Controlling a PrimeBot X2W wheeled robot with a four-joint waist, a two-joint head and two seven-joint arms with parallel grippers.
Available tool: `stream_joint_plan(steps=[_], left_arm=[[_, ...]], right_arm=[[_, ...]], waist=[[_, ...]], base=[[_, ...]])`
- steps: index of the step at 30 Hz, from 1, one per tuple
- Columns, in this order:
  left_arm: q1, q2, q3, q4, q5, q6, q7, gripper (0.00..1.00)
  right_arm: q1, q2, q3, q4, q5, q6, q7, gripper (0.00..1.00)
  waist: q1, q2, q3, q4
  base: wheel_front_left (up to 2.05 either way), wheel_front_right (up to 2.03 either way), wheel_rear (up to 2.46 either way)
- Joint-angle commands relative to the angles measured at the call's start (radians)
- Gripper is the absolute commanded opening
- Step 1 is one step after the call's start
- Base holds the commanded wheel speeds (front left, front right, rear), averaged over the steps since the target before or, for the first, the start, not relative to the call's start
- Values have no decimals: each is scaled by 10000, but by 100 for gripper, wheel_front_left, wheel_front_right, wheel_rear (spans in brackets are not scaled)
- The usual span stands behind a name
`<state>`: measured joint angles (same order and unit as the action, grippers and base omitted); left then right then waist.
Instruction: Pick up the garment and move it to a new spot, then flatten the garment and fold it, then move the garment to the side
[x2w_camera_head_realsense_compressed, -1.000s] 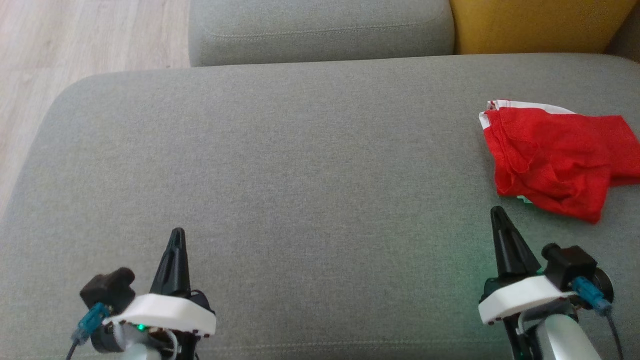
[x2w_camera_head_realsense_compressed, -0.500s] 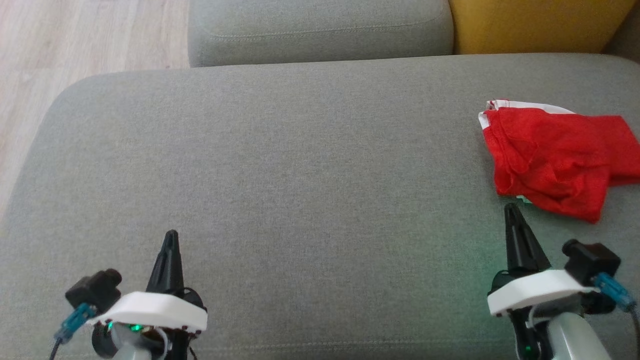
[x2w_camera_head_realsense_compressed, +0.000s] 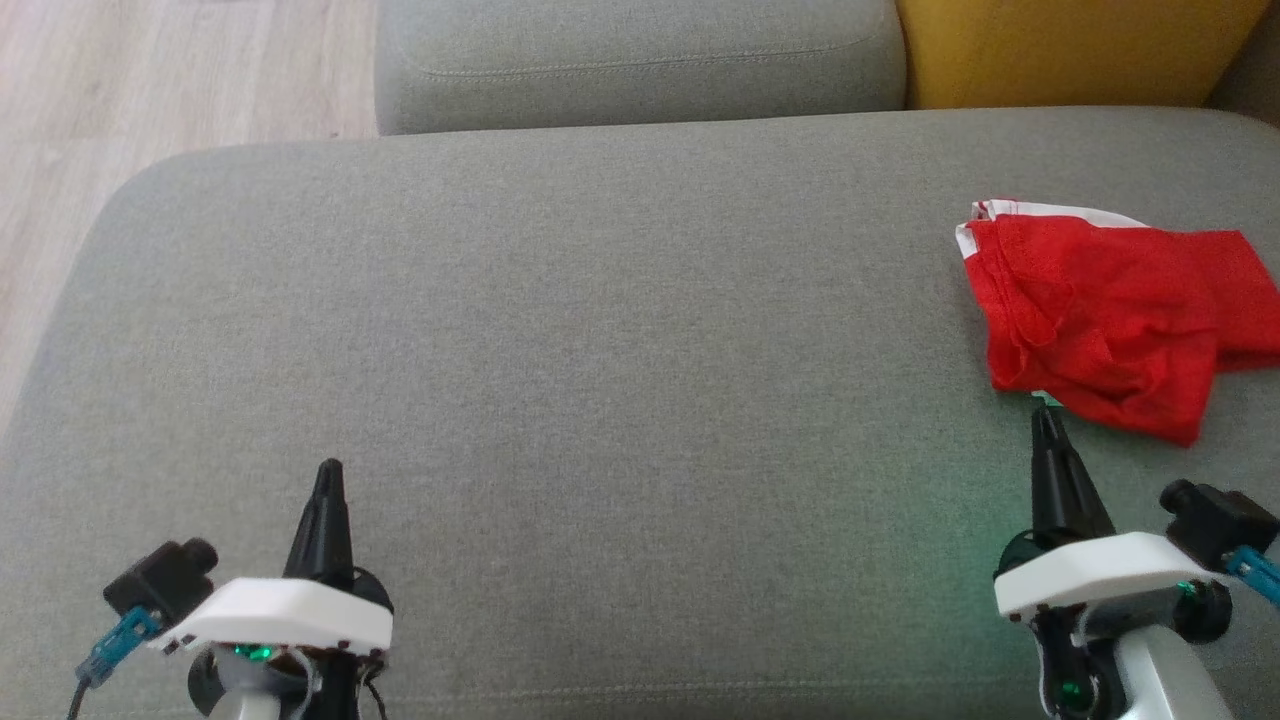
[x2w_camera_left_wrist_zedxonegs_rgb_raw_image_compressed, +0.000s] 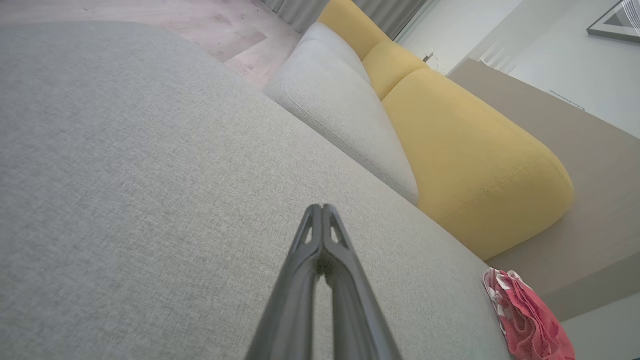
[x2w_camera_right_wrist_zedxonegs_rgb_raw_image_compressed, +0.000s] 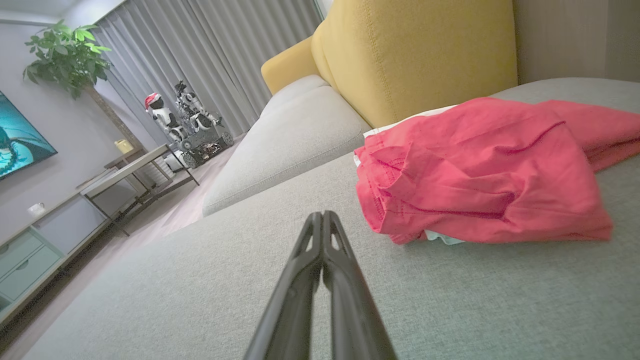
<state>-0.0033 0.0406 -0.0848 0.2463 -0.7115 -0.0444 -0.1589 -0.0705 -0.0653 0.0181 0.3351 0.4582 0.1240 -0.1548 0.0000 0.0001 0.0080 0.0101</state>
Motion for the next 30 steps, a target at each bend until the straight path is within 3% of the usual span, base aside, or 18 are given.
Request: stream_joint_plan(steps=[1, 30], left_arm=[[-531, 37, 216, -291, -295, -55, 81, 0], [-699, 56, 790, -199, -3112, -317, 937, 0]], right_arm=[[-407, 11, -53, -397, 401, 19, 98, 0], [-397, 57, -467, -561, 4002, 35, 938, 0]], waist=[[0, -1, -1, -2], [0, -1, -17, -34]], base=[[0, 0, 0], [0, 0, 0]])
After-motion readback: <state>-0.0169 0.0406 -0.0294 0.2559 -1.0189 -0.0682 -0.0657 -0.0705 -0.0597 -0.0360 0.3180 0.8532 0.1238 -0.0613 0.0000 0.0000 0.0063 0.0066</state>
